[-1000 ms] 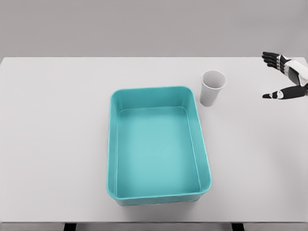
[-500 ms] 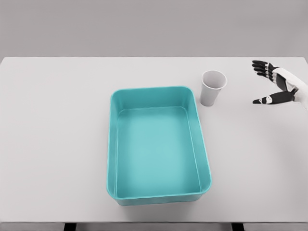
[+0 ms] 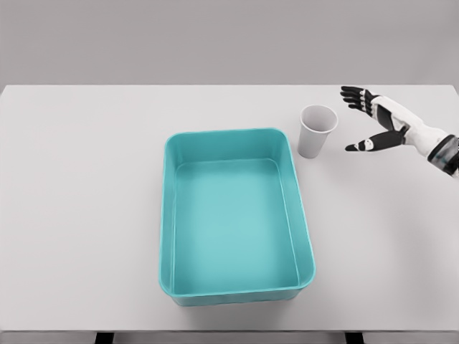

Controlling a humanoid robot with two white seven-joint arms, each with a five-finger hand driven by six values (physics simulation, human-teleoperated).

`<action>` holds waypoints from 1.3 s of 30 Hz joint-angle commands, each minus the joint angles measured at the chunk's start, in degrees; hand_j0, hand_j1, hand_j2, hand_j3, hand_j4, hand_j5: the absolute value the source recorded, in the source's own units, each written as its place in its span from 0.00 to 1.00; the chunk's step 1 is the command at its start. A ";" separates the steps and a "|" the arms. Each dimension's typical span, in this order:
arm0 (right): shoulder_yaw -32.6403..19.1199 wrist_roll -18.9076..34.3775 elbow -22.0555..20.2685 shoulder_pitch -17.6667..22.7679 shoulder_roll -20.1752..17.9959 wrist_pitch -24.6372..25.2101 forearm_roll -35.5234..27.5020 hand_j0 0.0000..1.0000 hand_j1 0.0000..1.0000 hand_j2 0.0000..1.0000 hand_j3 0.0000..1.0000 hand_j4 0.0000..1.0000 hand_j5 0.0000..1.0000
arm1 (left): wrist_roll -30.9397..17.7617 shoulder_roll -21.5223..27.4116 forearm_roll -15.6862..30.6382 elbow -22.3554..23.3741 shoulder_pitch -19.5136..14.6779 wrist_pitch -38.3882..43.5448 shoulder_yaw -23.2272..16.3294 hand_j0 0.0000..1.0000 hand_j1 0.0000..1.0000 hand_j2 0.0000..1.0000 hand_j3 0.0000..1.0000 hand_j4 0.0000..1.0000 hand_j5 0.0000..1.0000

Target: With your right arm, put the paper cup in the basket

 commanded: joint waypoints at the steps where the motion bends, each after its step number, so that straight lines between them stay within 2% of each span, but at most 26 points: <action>1: 0.87 -0.01 -2.82 0.00 -0.01 1.37 -0.37 1.00 1.00 1.00 1.00 1.00 1.00 | -0.05 0.00 0.00 0.01 0.00 0.00 -0.02 1.00 1.00 1.00 1.00 1.00 1.00; 14: 2.19 -0.01 -3.79 -0.79 1.39 3.31 -0.37 1.00 1.00 1.00 1.00 1.00 1.00 | -0.05 0.00 0.00 0.01 0.00 0.09 -0.02 1.00 1.00 1.00 1.00 1.00 1.00; 19: 2.19 -0.01 -2.74 -1.23 1.74 4.01 -0.28 1.00 1.00 1.00 1.00 1.00 1.00 | -0.05 0.00 0.00 0.01 0.09 0.00 -0.02 1.00 1.00 1.00 1.00 1.00 1.00; 23: 2.19 -0.01 0.51 -1.84 2.71 4.10 0.60 1.00 1.00 1.00 1.00 1.00 1.00 | -0.05 0.00 0.00 0.01 0.00 0.00 -0.02 1.00 1.00 1.00 1.00 1.00 1.00; 39: 2.28 -0.01 -1.15 -1.93 3.85 5.42 0.69 1.00 1.00 1.00 1.00 1.00 1.00 | -0.05 0.00 0.00 0.01 0.09 0.00 -0.02 1.00 1.00 1.00 1.00 1.00 1.00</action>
